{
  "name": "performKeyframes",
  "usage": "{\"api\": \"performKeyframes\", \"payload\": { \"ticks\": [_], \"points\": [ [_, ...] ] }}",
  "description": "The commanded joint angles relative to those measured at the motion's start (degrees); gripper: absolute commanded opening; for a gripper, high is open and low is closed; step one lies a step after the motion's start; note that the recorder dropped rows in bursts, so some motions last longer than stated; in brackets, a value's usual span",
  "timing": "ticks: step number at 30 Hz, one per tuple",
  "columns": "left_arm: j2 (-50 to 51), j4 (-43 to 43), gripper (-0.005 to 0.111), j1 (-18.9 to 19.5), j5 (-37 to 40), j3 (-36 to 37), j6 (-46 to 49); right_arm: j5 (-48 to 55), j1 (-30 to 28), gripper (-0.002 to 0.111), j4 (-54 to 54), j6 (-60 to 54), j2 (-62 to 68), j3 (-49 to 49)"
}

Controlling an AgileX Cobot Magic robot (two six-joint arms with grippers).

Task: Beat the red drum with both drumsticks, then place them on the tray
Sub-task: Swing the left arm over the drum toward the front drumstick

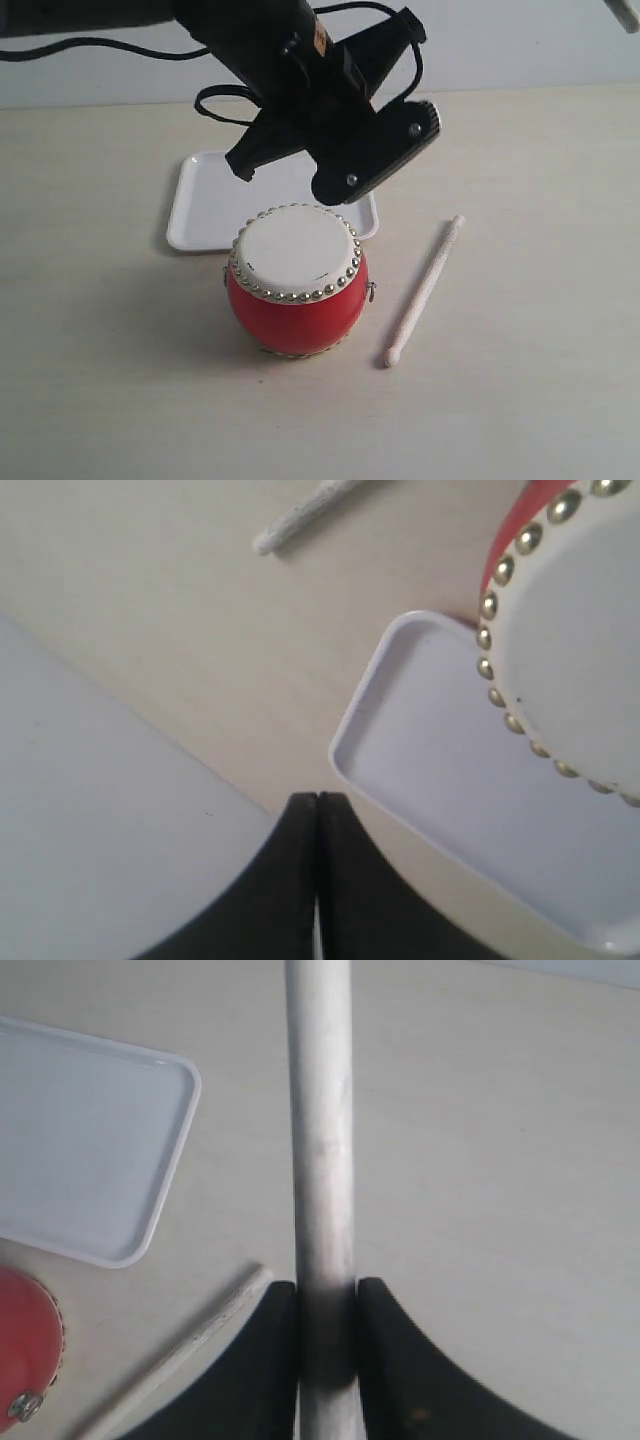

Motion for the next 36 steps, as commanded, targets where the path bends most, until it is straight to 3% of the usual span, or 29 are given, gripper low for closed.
{"api": "performKeyframes", "payload": {
  "ticks": [1, 6, 11, 15, 20, 24, 28, 32, 36],
  "points": [
    [3.3, 3.52, 0.0, -0.26, -5.71, -0.47, 4.91, -0.5, -0.11, 0.0, 0.33, -0.67, -0.67, 0.18],
    [6.21, 3.63, 0.0, -0.5, -12.9, -0.47, 7.23, -0.5, -0.11, 0.0, 0.33, -0.67, -0.67, 0.18],
    [8.2, 3.13, 0.0, -1.81, -12.9, -0.47, 8.11, -0.5, -0.11, 0.0, 0.44, -0.92, -0.67, 0.18],
    [8.87, -2.48, 0.0, -4.41, -10.91, -0.47, 8.27, -0.5, -0.11, 0.0, 1.84, -1.51, -0.67, 0.18],
    [12.56, -4.31, 0.0, -4.77, -12.15, -2.41, 9.92, -0.5, -0.11, 0.0, 3.01, -1.75, -0.78, 0.48],
    [14.92, -19.13, 0.0, -5.29, -21.46, -9.86, -12.62, -0.5, -0.11, 0.0, 2.91, -2.18, -0.78, 2.17],
    [18.19, -20.06, 0.0, -5.58, -15.44, -21.17, -41.25, -0.5, -0.11, 0.0, 2.8, -2.18, -0.78, 3.33],
    [21.52, -17.79, 0.0, -5.7, -9.96, -28.26, -48.84, -0.5, -0.11, 0.0, 2.8, -2.18, -0.78, 3.33],
    [22.25, -14.77, 0.0, -5.78, -5.41, -29.64, -52.4, -0.5, -0.11, 0.0, 2.8, -2.18, -0.78, 3.33]
  ]
}}
